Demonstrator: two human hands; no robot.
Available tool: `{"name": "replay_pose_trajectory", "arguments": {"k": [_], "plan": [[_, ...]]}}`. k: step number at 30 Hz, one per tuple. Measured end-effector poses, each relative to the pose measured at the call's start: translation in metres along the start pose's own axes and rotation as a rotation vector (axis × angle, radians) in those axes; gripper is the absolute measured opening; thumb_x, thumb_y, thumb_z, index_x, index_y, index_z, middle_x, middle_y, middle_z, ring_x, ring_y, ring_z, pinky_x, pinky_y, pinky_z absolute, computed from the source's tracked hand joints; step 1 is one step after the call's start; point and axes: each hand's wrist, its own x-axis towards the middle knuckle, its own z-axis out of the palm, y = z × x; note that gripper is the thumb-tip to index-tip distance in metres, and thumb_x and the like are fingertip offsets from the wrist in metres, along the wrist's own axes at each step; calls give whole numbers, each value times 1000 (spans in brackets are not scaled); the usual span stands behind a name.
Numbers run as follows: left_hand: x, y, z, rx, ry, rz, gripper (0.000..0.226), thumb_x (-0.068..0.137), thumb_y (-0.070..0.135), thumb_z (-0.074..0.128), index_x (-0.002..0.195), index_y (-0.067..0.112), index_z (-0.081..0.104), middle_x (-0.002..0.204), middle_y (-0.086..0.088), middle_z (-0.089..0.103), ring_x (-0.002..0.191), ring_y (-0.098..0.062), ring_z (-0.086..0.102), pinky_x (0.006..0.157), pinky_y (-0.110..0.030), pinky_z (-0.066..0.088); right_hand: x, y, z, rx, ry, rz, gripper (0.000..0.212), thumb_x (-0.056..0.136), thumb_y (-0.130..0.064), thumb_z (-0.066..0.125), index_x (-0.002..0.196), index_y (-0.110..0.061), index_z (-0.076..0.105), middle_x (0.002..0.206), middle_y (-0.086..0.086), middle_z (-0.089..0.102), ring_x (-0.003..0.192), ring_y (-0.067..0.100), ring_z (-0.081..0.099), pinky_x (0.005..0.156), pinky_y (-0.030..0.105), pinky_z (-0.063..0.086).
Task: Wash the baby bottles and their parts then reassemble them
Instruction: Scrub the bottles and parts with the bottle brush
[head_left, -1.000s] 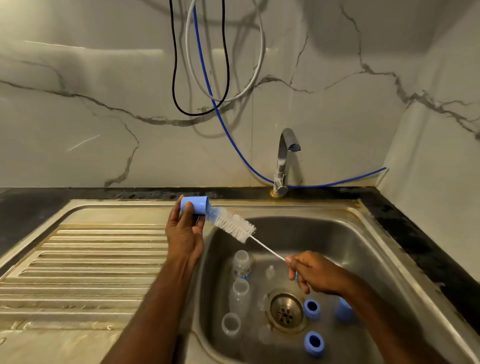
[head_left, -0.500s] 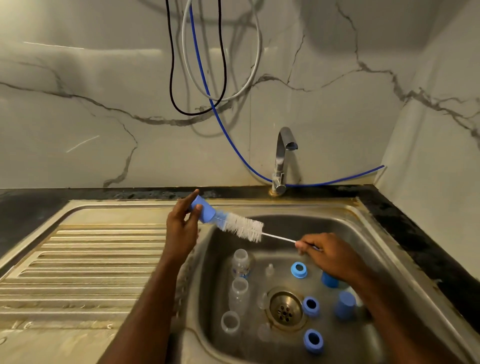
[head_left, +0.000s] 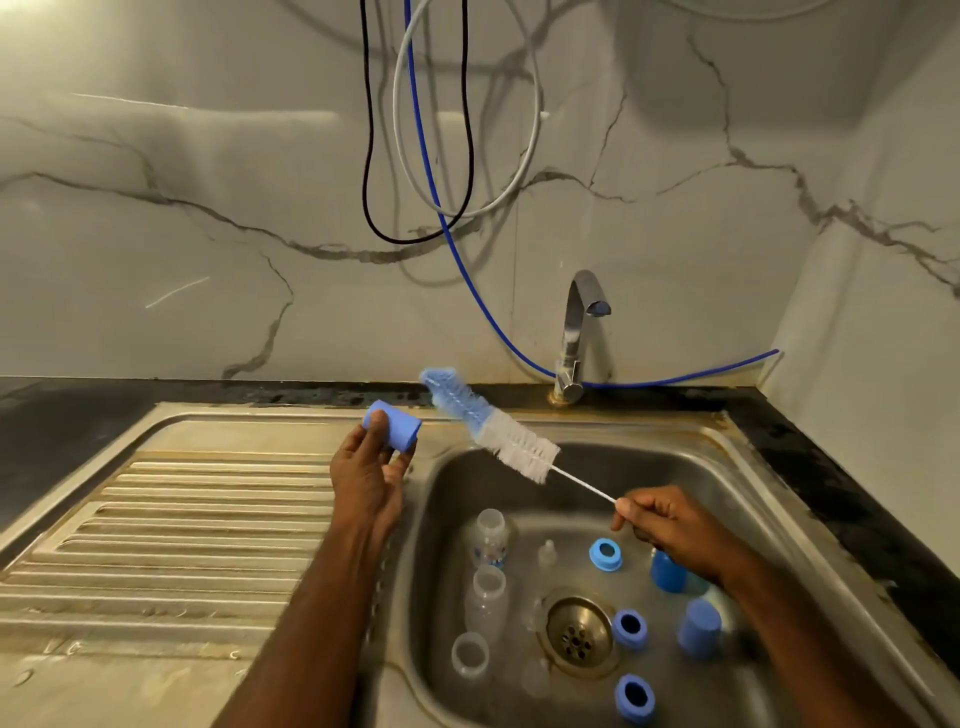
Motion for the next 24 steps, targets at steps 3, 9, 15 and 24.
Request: {"name": "replay_pose_trajectory", "arguments": {"k": [3, 9, 15, 24], "plan": [[-7, -10, 2, -3, -95, -81, 43, 79, 16, 76, 118, 5, 63, 118, -19, 70, 109, -34, 70, 83, -51, 62, 2, -7, 11, -142, 69, -59, 30, 101, -28, 58, 75, -23, 73, 55, -6, 56, 52, 2, 49, 55, 16, 41], [-30, -48, 22, 261, -274, -121, 42, 76, 16, 78, 116, 10, 71, 114, -12, 74, 105, -28, 73, 77, -38, 62, 7, -22, 28, -250, 216, -190, 25, 99, -28, 59, 78, -22, 71, 69, 1, 67, 66, 13, 65, 63, 25, 55], [-20, -43, 17, -37, -134, -156, 21, 92, 15, 65, 112, 11, 70, 118, -15, 73, 111, -30, 71, 74, -39, 63, 2, -13, 4, -303, 159, -107, 29, 100, -30, 59, 72, -27, 68, 67, -14, 65, 66, 2, 62, 63, 20, 44], [-44, -58, 33, 352, -365, -63, 47, 77, 13, 77, 122, 12, 65, 114, -9, 75, 105, -23, 73, 79, -32, 61, 9, -17, 11, -296, 251, -160, 26, 99, -29, 59, 74, -31, 66, 70, -14, 65, 69, 5, 62, 65, 19, 46]]}}
